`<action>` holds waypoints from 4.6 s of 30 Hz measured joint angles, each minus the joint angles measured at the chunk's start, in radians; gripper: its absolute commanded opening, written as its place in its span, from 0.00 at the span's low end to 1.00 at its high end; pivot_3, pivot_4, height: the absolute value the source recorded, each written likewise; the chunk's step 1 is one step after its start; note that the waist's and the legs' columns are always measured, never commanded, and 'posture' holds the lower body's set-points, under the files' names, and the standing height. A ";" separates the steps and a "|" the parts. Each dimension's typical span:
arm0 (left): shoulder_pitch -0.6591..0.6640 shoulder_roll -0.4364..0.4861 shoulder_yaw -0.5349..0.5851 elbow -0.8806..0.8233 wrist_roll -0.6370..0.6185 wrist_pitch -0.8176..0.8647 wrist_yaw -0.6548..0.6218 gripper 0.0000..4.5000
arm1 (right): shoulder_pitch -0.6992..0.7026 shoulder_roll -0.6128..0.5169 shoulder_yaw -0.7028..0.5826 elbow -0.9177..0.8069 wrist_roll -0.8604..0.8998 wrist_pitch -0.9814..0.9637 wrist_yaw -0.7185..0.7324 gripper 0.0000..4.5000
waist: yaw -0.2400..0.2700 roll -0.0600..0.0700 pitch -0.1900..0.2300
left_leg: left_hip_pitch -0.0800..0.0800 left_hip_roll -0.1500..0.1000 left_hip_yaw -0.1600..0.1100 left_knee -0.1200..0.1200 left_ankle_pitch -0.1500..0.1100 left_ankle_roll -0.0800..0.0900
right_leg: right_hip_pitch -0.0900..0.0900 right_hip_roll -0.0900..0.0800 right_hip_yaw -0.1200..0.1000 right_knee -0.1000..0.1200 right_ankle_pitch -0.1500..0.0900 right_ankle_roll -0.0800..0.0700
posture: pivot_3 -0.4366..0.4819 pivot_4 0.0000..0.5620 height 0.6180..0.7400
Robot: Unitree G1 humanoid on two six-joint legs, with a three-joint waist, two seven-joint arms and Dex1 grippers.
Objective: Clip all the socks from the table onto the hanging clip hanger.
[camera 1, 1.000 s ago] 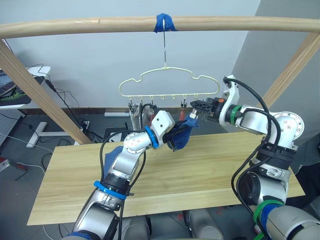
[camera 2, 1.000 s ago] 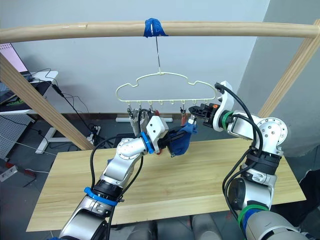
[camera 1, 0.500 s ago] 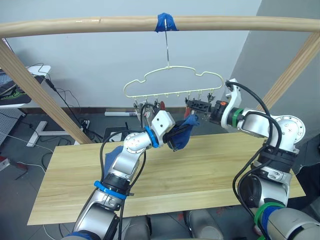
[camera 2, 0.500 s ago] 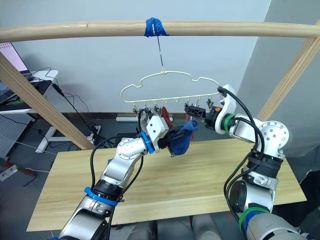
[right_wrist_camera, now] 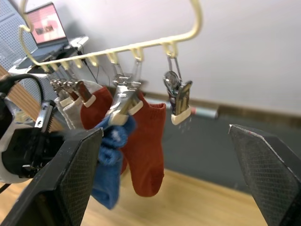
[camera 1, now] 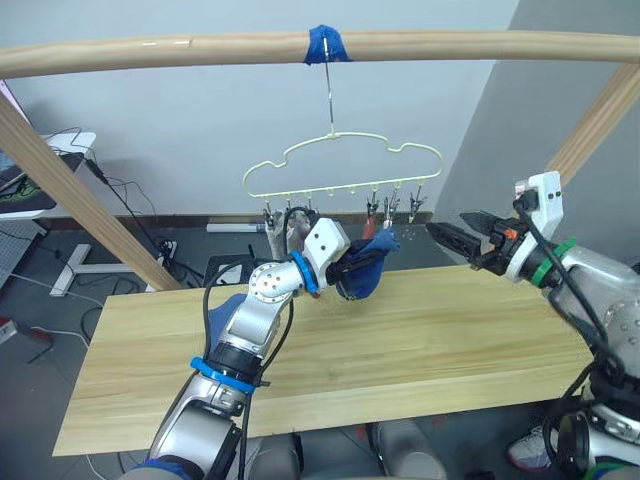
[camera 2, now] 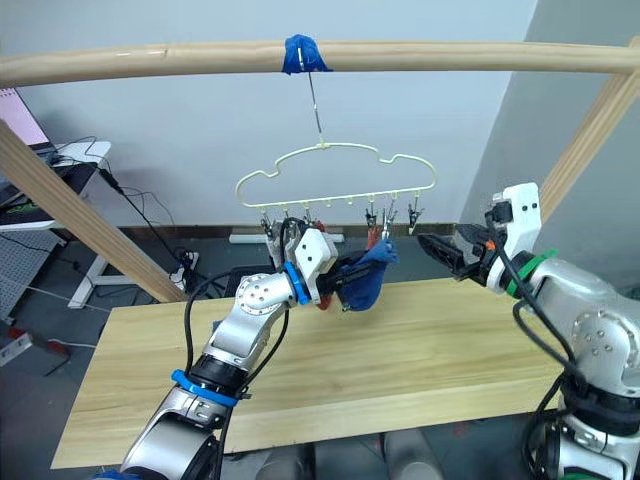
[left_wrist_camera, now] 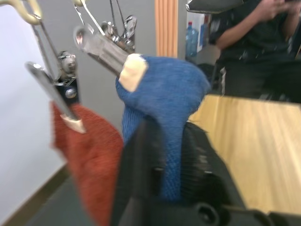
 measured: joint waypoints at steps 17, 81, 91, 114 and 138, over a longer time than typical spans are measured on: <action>0.210 0.277 0.219 -0.509 -0.412 0.407 -0.146 0.99 | 0.126 0.180 0.296 0.004 -0.422 -0.497 -0.174 1.00 | -0.004 0.000 0.001 | 0.000 0.001 -0.002 -0.001 0.000 0.000 | 0.000 0.000 -0.001 0.001 0.000 -0.001 | 0.31 0.29 1.00; 0.302 0.396 0.382 -0.848 -0.797 0.761 0.106 1.00 | -0.003 0.460 0.346 0.380 -0.749 -0.743 -0.427 0.20 | 0.075 0.000 0.001 | 0.002 0.001 -0.002 0.000 0.000 0.000 | 0.000 0.000 -0.001 0.004 0.000 -0.004 | 0.41 0.26 1.00; 0.297 0.395 0.381 -0.848 -0.794 0.761 0.106 1.00 | -0.012 0.463 0.338 0.402 -0.760 -0.753 -0.443 0.20 | 0.075 0.000 0.001 | 0.002 0.001 -0.002 0.000 0.000 0.000 | 0.000 0.000 -0.001 0.004 0.002 -0.006 | 0.41 0.26 1.00; 0.293 0.382 0.363 -0.847 -0.768 0.754 0.105 1.00 | -0.049 0.486 0.325 0.467 -0.759 -0.754 -0.443 0.20 | 0.075 0.000 0.001 | 0.002 0.001 -0.002 0.000 0.000 0.000 | 0.000 0.000 -0.002 0.004 0.003 -0.009 | 0.41 0.26 1.00; 0.290 0.381 0.360 -0.840 -0.756 0.741 0.102 1.00 | -0.057 0.486 0.325 0.476 -0.775 -0.794 -0.458 0.77 | 0.075 0.000 0.001 | 0.002 0.001 -0.002 0.000 0.000 0.000 | 0.000 0.000 -0.002 0.004 0.003 -0.009 | 0.41 0.26 1.00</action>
